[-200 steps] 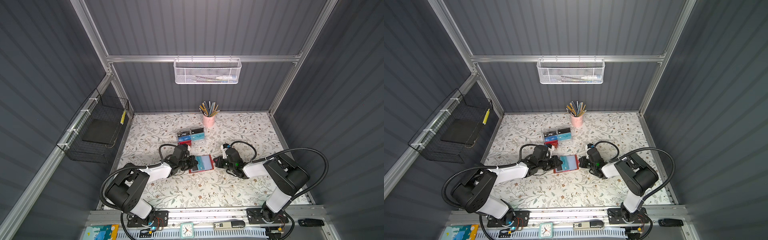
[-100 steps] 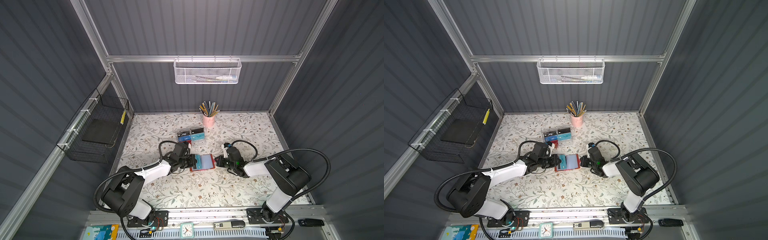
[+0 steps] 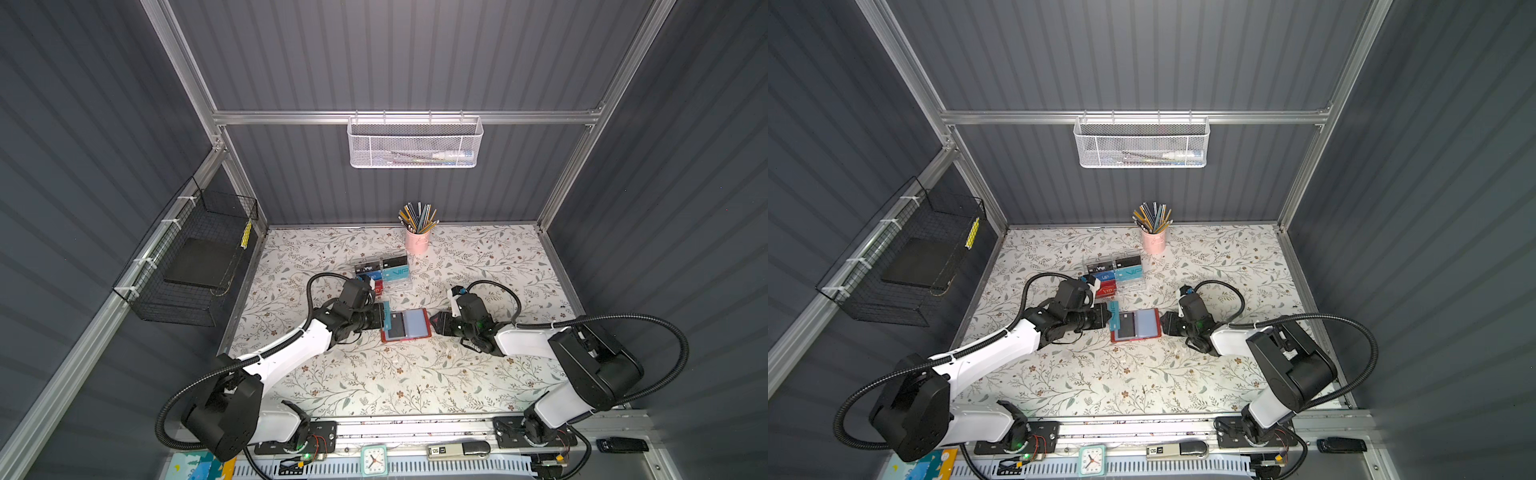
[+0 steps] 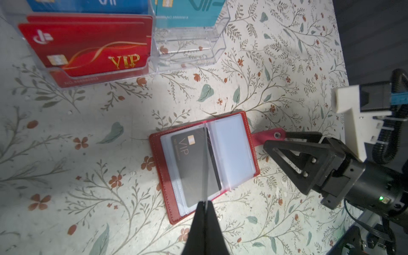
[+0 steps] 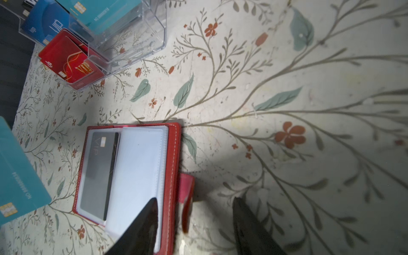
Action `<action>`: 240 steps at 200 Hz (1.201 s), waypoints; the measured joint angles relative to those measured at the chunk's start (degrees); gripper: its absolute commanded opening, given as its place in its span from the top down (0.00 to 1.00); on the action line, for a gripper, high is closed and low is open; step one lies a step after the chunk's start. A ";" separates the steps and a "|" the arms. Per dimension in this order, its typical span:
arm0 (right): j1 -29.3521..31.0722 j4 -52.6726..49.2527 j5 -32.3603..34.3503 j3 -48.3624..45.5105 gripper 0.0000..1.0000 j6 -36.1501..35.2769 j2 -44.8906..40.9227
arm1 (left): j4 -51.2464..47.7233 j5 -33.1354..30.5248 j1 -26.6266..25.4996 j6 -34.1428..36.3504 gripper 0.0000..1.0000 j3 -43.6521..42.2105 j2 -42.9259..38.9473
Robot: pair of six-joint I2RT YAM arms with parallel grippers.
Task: Take the credit cards out of the card holder
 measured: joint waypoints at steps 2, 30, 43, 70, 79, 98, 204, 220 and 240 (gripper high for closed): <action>0.00 -0.15 -0.07 0.00 0.34 -0.09 -0.13 | -0.13 -0.02 0.04 0.07 1.00 0.15 -0.09; 0.00 -3.85 0.61 -0.02 0.18 -0.39 -3.04 | -1.51 0.00 0.24 1.29 1.00 2.40 -1.62; 0.02 -5.20 0.79 -0.04 0.10 -0.59 -4.72 | -1.53 0.07 0.48 1.79 1.00 2.84 -2.91; 0.17 -8.50 1.27 0.00 0.01 -0.83 -9.22 | -0.52 1.14 1.05 2.01 1.00 2.91 -4.79; 0.20 -9.46 1.62 0.02 0.01 -0.87 -11.08 | 0.42 1.75 1.31 1.97 1.00 2.91 -4.72; 0.28 -10.93 2.16 0.02 0.01 -0.68 -15.13 | 2.89 3.56 1.38 1.27 1.00 2.75 -4.44; 0.39 0.11 -4.02 1.81 0.01 8.41 -21.49 | 39.39 10.23 1.84 -17.44 1.00 -4.11 1.25; 0.39 3.76 -5.18 2.84 0.01 10.97 -20.15 | 45.03 9.97 1.84 -20.41 1.00 -4.96 2.64; 0.39 8.37 -6.49 4.00 0.05 14.10 -18.32 | 50.97 9.53 1.84 -23.10 1.00 -5.66 3.63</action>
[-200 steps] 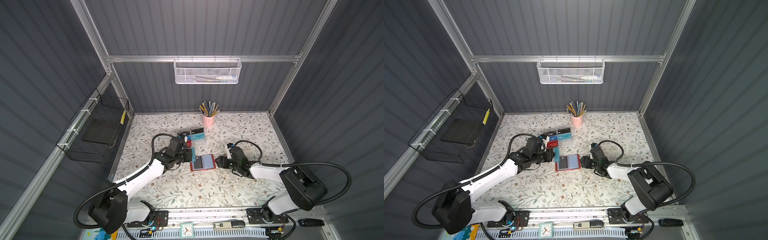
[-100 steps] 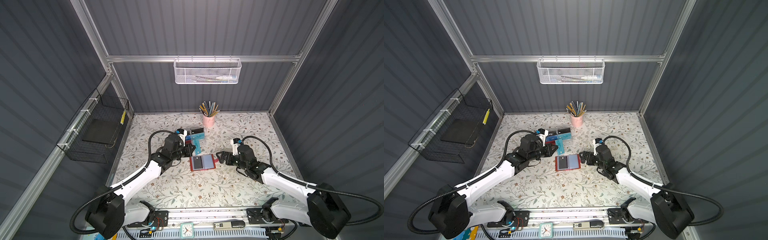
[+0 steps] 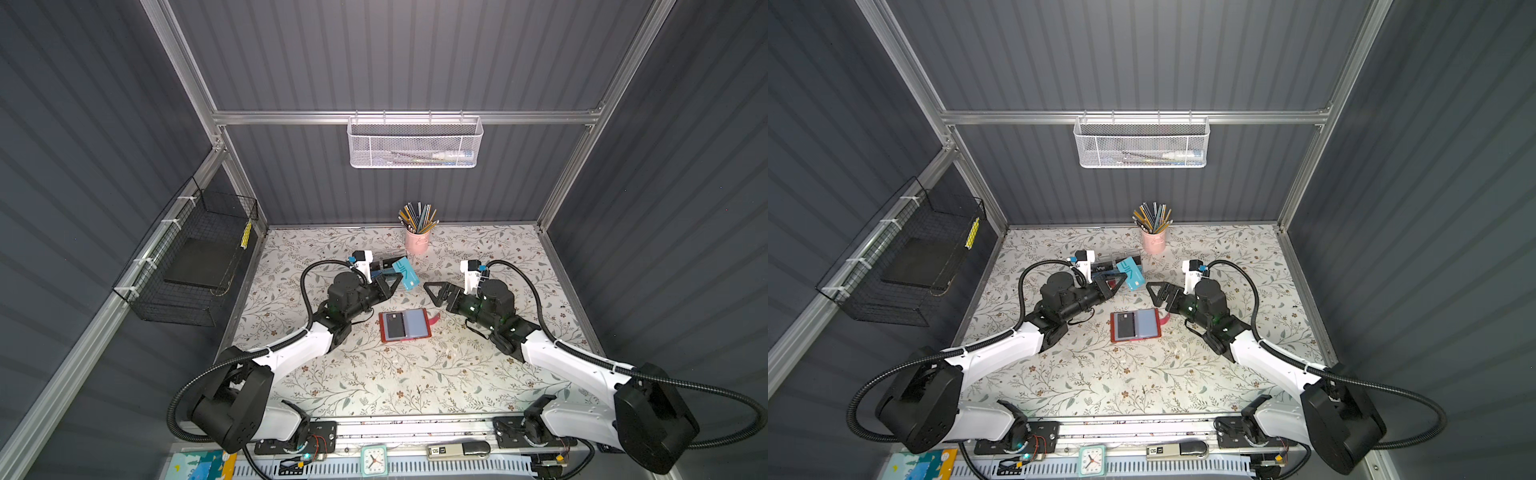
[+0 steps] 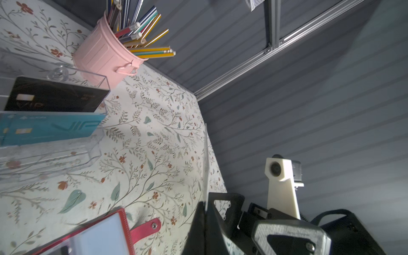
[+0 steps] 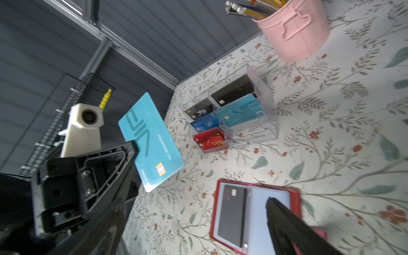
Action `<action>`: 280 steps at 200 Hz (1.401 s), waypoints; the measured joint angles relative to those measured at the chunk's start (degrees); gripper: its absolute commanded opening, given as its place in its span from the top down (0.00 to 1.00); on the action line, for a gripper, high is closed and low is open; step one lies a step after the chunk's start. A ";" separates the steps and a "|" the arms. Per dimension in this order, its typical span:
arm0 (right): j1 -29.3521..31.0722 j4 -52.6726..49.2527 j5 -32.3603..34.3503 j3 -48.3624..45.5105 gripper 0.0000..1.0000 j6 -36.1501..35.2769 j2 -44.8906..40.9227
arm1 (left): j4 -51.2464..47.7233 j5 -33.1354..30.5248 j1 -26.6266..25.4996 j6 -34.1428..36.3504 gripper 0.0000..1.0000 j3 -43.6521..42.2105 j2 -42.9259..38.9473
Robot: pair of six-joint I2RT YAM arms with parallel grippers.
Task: Take the credit cards out of the card holder
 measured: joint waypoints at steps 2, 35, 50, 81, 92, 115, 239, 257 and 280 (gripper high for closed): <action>0.00 0.55 -0.13 0.11 0.05 0.48 0.20 | 0.55 -0.02 0.00 -0.28 1.00 -0.02 0.11; 0.04 7.19 -2.21 1.68 0.21 4.52 3.82 | 9.07 -0.42 0.00 -3.58 1.00 -0.33 2.14; 0.04 10.03 -3.15 1.75 0.26 6.12 5.22 | 11.65 -0.39 0.00 -4.76 1.00 -0.42 3.21; 0.04 14.10 -4.79 2.19 0.35 7.69 8.09 | 15.96 -0.13 0.00 -6.38 1.00 -1.36 4.94; 0.04 15.39 -5.62 2.23 0.36 8.24 8.76 | 17.00 0.11 -0.02 -6.84 1.00 -1.75 5.38; 0.04 18.25 -6.91 2.71 0.40 8.79 10.25 | 18.56 0.52 -0.02 -7.63 1.00 -2.08 6.32; -0.85 27.67 -8.15 3.67 0.72 11.65 14.64 | 25.77 1.16 -0.28 -11.54 1.00 -2.21 9.53; -1.11 28.35 -8.17 3.67 0.77 12.04 14.86 | 26.16 1.25 -0.33 -11.76 1.00 -2.21 9.53; -1.49 28.74 -8.17 3.65 0.83 12.11 14.86 | 26.25 1.44 -0.55 -11.87 1.00 -2.21 9.53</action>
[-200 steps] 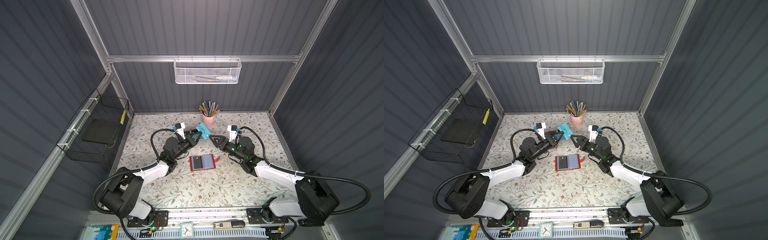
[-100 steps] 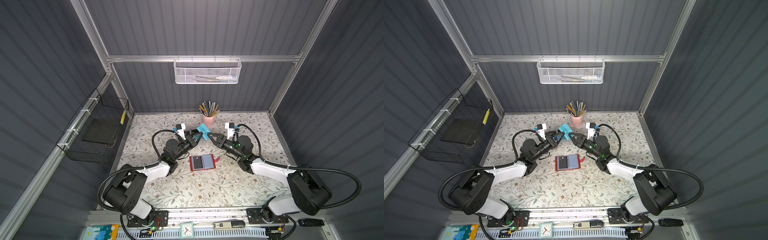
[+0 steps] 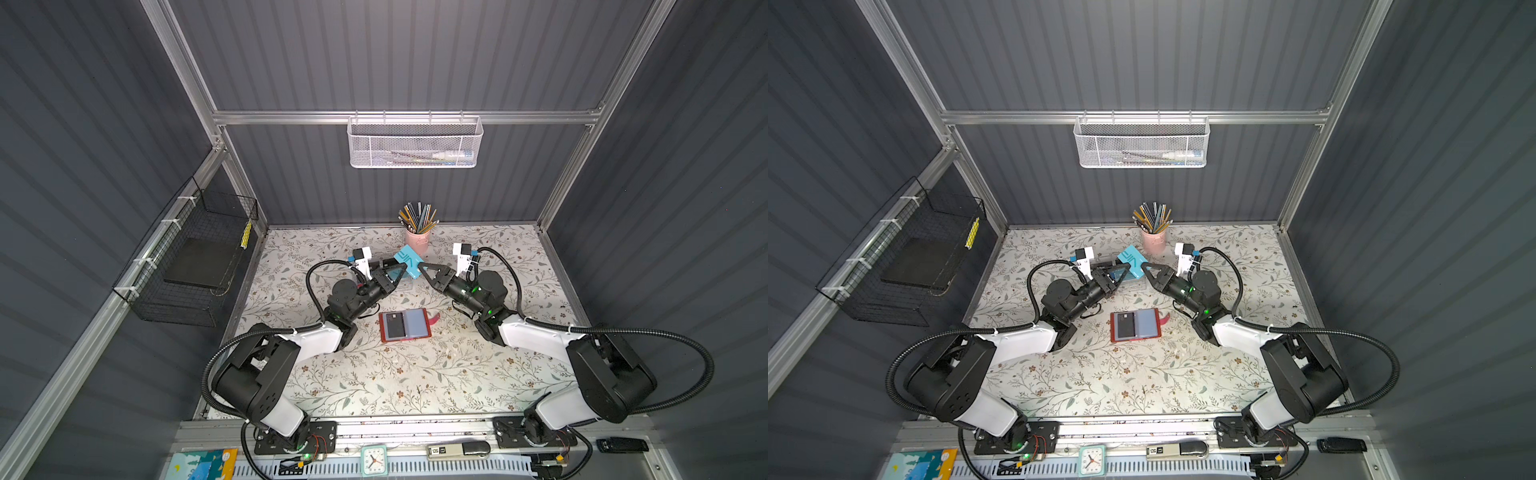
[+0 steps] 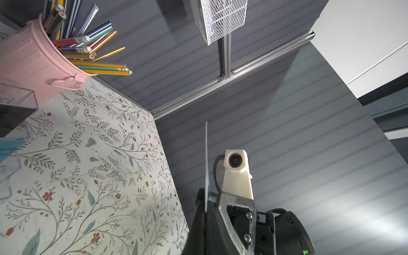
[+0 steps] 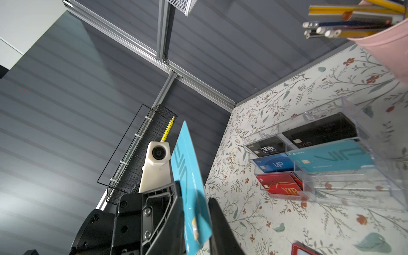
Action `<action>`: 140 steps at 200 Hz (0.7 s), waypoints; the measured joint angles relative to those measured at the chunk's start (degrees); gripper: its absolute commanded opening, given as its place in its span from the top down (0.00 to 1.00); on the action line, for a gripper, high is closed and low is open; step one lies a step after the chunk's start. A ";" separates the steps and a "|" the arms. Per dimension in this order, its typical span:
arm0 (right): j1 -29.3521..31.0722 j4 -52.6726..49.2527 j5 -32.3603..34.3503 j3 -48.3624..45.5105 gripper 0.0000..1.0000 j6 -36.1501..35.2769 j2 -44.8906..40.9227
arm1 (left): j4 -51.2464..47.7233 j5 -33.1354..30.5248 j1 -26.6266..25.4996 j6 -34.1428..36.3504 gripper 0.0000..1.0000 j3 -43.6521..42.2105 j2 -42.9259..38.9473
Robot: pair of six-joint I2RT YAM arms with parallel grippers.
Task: Take the credit cards out of the card holder
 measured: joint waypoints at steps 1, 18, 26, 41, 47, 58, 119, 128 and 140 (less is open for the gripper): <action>-0.02 0.04 -0.02 0.00 0.84 -0.04 0.00 | 0.00 0.07 0.00 0.00 1.00 0.00 0.00; -0.20 0.31 0.02 0.00 0.88 0.31 0.00 | 0.02 0.33 -0.11 0.00 1.00 0.00 0.00; -0.22 0.42 0.02 0.00 0.90 0.35 0.00 | 0.07 0.33 -0.11 -0.02 1.00 0.00 0.00; -0.26 0.79 -0.02 0.00 0.94 0.52 0.04 | 0.28 0.33 -0.11 -0.09 1.00 0.00 0.07; -0.26 1.16 -0.04 0.00 0.96 0.79 0.04 | 0.42 0.31 -0.11 -0.24 0.98 0.00 0.24; -0.26 1.64 -0.07 0.00 0.97 1.09 0.15 | 0.76 0.28 -0.09 -0.52 0.91 0.00 0.59; -0.35 6.58 0.48 -0.46 1.00 3.04 2.60 | 0.11 0.48 -0.11 -1.29 0.50 0.04 1.27; -0.35 6.95 1.51 -0.83 1.00 3.28 2.78 | -0.17 0.39 -0.11 -1.01 0.44 0.04 1.25; -0.35 7.61 2.97 -1.62 1.00 3.61 2.78 | -0.55 0.00 -0.11 -1.27 0.43 0.02 1.09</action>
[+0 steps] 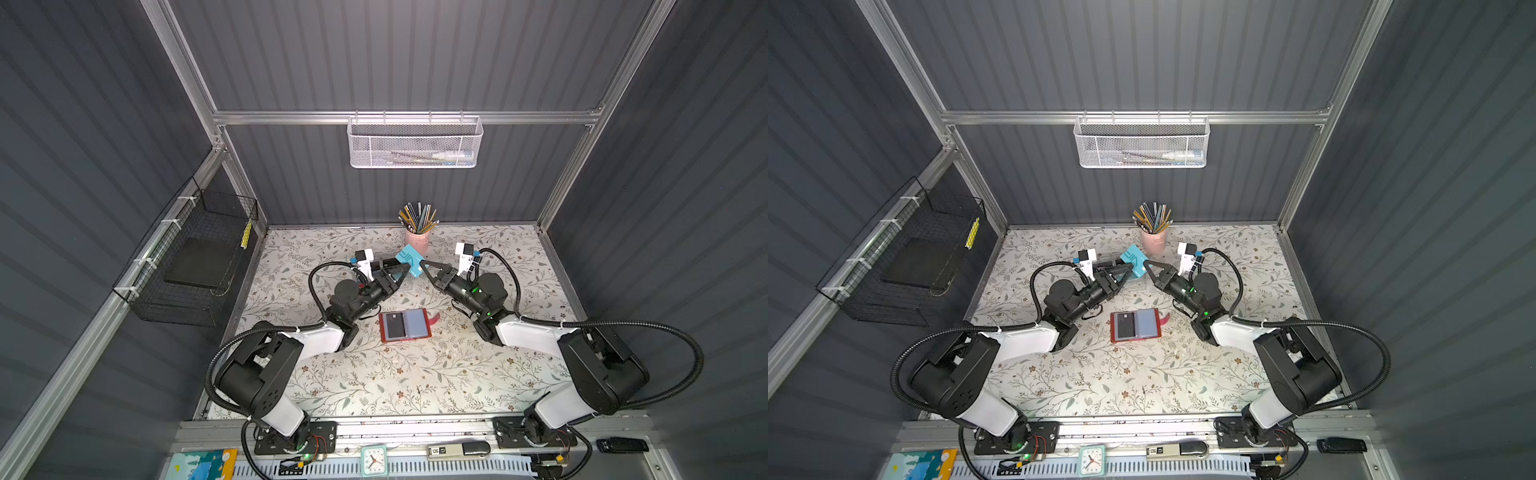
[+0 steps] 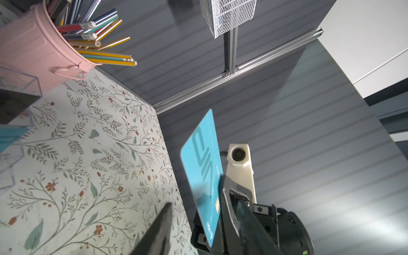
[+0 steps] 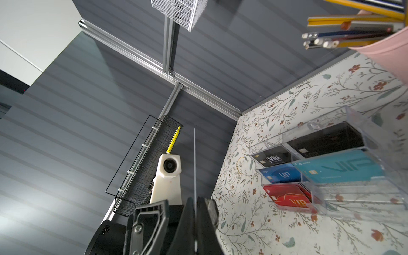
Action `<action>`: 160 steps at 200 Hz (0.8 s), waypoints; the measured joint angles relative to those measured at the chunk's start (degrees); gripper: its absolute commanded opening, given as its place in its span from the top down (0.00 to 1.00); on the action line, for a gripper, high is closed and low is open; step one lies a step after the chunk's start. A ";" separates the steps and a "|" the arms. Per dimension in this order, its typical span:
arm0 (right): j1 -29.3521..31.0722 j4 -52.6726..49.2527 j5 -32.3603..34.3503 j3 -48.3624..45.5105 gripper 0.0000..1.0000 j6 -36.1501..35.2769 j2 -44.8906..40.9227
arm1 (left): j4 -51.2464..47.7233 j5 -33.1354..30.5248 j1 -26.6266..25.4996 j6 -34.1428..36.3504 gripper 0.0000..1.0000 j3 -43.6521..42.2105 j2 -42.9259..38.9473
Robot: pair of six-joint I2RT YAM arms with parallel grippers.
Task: Take the credit cards out of the card holder
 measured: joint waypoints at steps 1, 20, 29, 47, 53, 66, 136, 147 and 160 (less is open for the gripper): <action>0.00 0.11 0.24 -0.11 1.00 0.02 0.00 | -0.04 -0.11 0.00 0.04 0.43 -0.02 -0.07; 0.00 1.73 3.37 -1.62 1.00 0.55 0.00 | -0.35 -1.36 -0.28 -0.02 0.40 -0.09 -1.05; 0.00 2.97 5.14 -2.43 1.00 1.01 0.00 | -0.24 -2.21 -0.66 0.00 0.39 -0.11 -1.64; 0.13 6.51 8.83 -3.87 1.00 1.90 0.04 | 0.68 -3.67 -1.57 -0.15 0.35 -0.13 -1.92; 0.33 7.85 10.29 -4.26 1.00 1.99 0.04 | 1.03 -4.24 -2.05 -0.31 0.34 -0.13 -1.79; 0.76 10.36 12.92 -4.74 1.00 2.36 0.20 | 2.36 -4.94 -3.15 -0.87 0.32 -0.02 -0.87; 3.08 17.25 19.08 -4.76 1.00 3.02 1.97 | 5.64 -7.19 -7.13 -3.02 0.34 3.37 7.34; 3.19 17.62 19.52 -4.76 1.00 2.99 1.97 | 6.51 -7.58 -7.43 -3.08 0.38 3.87 7.54; 3.45 17.97 20.09 -4.76 1.00 2.99 1.97 | 7.65 -8.20 -7.78 -3.21 0.39 4.42 7.65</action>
